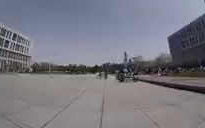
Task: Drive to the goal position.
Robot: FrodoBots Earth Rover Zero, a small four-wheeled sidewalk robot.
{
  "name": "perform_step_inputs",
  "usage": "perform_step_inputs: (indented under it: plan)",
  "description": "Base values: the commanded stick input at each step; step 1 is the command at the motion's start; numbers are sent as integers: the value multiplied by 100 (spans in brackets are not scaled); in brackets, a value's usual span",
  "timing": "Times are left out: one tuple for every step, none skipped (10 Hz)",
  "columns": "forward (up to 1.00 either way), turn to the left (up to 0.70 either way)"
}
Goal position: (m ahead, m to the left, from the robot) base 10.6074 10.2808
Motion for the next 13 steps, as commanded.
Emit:
perform_step_inputs:
  plan:
    - [100,0]
    - [100,0]
    - [100,0]
    - [100,0]
    - [100,0]
    - [100,0]
    - [100,1]
    - [100,20]
    - [100,40]
    - [100,40]
    - [100,40]
    - [100,33]
    - [100,25]
